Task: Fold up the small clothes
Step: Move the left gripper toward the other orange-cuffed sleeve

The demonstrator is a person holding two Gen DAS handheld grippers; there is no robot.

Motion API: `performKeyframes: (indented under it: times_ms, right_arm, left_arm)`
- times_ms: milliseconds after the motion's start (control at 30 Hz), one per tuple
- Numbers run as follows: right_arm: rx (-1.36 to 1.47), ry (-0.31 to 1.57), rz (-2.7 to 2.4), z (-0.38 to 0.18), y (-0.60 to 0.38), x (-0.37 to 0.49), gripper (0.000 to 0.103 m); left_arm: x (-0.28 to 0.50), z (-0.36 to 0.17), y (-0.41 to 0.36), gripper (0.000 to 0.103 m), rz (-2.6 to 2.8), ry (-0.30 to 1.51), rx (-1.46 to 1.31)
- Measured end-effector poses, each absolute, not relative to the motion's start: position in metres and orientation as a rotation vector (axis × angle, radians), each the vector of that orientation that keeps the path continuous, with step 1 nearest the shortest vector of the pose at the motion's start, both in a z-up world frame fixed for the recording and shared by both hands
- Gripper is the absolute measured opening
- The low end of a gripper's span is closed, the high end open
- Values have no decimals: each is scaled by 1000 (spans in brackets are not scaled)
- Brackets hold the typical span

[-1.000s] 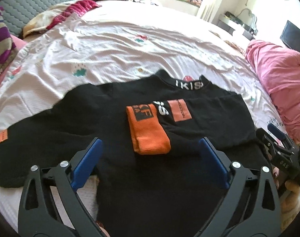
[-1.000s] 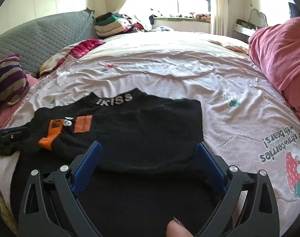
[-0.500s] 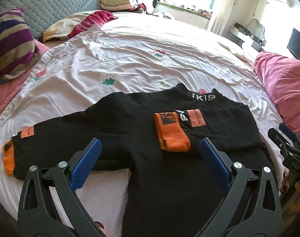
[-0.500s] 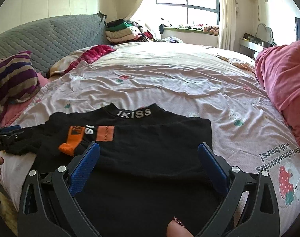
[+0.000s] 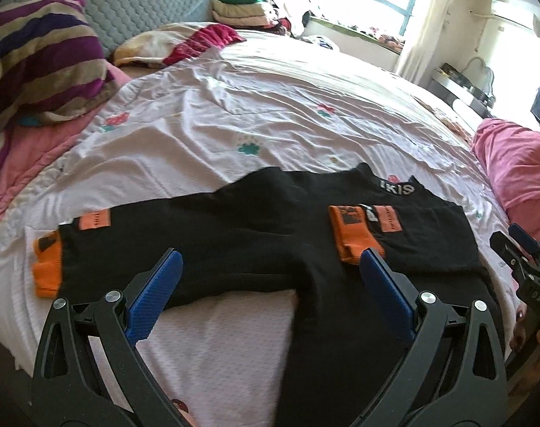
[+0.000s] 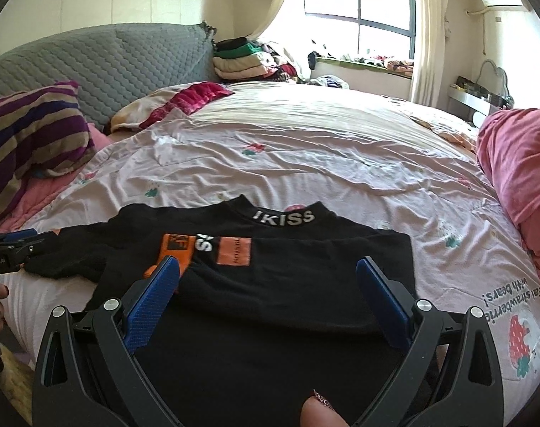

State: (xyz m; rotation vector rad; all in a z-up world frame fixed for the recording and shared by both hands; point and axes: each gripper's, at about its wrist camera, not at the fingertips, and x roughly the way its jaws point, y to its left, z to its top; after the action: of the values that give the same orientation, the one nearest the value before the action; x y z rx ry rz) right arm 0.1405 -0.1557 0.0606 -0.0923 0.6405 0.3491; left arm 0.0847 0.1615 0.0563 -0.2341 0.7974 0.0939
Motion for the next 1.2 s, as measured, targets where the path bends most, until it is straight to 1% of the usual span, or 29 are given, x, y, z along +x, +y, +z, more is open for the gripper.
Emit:
performKeyframes:
  times_ms: [667, 1200]
  right_arm:
    - [-151, 627, 470, 69, -76, 123, 98]
    - [-200, 641, 549, 60, -29, 111, 98]
  left_arm:
    - [52, 59, 235, 93, 255, 755, -342]
    - [23, 43, 288, 93, 388, 771, -430]
